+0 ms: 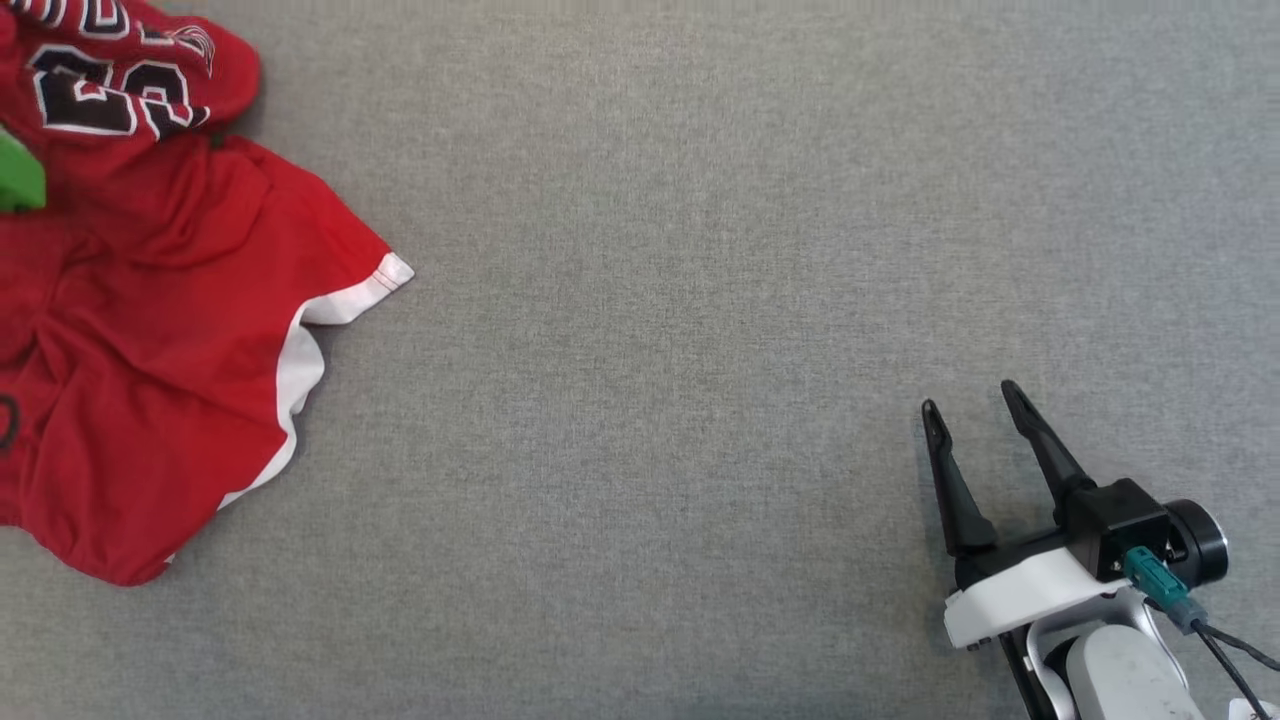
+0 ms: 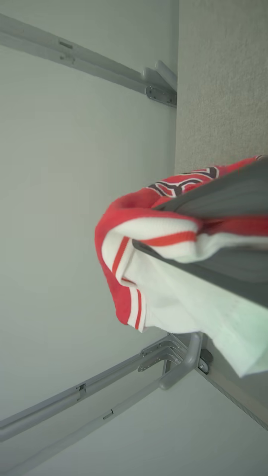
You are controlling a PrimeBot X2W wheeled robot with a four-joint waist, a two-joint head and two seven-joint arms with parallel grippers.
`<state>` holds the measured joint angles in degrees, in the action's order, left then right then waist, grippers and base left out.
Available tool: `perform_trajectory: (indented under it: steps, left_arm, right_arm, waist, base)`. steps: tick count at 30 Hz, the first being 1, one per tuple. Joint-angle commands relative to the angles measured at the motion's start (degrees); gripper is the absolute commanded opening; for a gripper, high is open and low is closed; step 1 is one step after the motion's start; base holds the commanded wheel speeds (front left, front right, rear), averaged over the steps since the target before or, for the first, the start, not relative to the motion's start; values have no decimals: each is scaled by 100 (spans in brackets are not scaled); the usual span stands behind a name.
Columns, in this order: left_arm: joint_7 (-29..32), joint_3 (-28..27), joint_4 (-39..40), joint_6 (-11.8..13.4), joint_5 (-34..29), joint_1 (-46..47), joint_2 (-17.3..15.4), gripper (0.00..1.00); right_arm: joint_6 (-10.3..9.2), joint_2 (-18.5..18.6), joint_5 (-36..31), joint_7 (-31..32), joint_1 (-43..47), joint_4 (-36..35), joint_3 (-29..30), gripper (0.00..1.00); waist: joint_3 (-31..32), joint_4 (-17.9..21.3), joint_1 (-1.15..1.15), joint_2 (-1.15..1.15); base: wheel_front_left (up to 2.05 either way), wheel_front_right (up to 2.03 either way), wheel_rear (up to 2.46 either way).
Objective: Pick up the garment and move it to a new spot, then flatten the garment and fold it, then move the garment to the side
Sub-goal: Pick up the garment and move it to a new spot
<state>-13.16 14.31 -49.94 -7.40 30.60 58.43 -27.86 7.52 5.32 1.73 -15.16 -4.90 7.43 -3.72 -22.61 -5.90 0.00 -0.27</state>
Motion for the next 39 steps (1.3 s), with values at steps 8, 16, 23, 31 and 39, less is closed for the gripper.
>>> perform_trajectory:
  steps: [8,16,23,31,39]
  left_arm:
    - [996,683,2919,-11,767,-552,69,0]
    - [2161,1101,5850,531,1342,-1191,515,0]
    - [2958,1692,6863,1030,1595,-1639,844,0]
    - [2757,2017,5118,988,1472,-1701,1132,0]
    - [1939,1960,2771,788,958,-990,1176,0]
  right_arm:
    - [-6,-200,119,0,338,152,114,100]
    - [-6,-236,278,0,378,188,107,100]
    - [-6,-238,537,0,258,233,-2,100]
    - [-6,-240,802,0,110,269,-189,100]
    - [-6,-241,1015,0,39,280,-287,100]
  waist:
    - [937,449,0,27]
    - [1127,1052,0,27]
    - [1008,1677,0,27]
    - [745,2385,0,27]
    - [518,2907,0,27]
  base:
    - [0,0,0]
    - [0,0,0]
    - [0,0,0]
    - [0,0,0]
    - [0,0,0]
